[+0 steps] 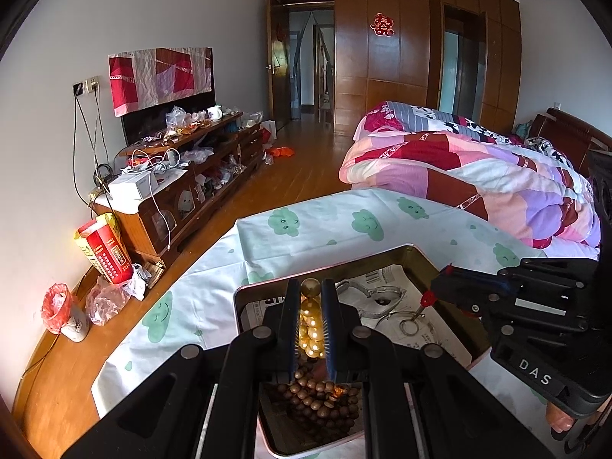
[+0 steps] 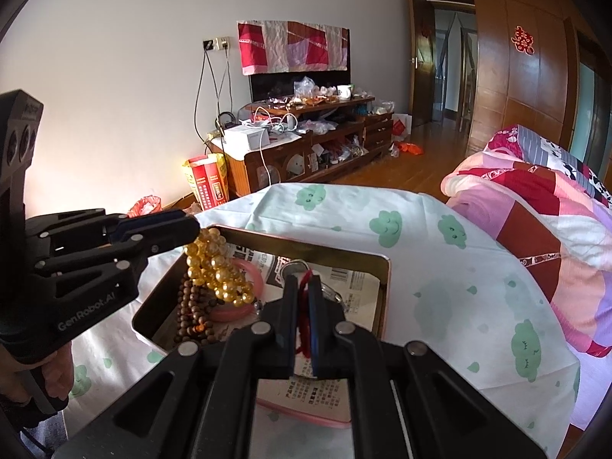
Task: Organize jewelry
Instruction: 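Carry the gold bracelet and red string into the tin and open both tools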
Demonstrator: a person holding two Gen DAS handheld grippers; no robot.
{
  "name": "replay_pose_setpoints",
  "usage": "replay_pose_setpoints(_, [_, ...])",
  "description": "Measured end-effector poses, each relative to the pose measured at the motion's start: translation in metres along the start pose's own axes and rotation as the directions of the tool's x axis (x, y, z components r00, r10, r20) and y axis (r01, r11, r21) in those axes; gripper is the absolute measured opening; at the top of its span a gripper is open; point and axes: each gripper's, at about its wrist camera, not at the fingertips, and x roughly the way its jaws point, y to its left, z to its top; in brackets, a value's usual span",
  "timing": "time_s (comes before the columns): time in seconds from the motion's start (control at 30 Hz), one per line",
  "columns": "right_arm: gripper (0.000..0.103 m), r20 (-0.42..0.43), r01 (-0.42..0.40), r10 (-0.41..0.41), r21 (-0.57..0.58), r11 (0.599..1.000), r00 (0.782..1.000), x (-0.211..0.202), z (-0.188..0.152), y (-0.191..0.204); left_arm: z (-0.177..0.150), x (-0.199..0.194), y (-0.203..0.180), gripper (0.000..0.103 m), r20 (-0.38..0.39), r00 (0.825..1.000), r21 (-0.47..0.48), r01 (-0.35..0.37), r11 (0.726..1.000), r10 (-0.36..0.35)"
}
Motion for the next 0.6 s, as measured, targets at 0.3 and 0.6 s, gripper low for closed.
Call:
replay_pose_setpoints(0.3, [0.007,-0.013,0.006,-0.006,0.007,1.0,1.0,0.008,-0.002,-0.001,-0.002,0.007,0.002,0.01,-0.015,1.0,-0.006,-0.001,1.0,0.001])
replay_pose_setpoints(0.6, [0.007,-0.03,0.011,-0.011,0.004,1.0,0.999,0.015,-0.004,-0.001,-0.007,0.014,0.003,0.01,-0.035,0.999,-0.014,-0.004,1.0,0.003])
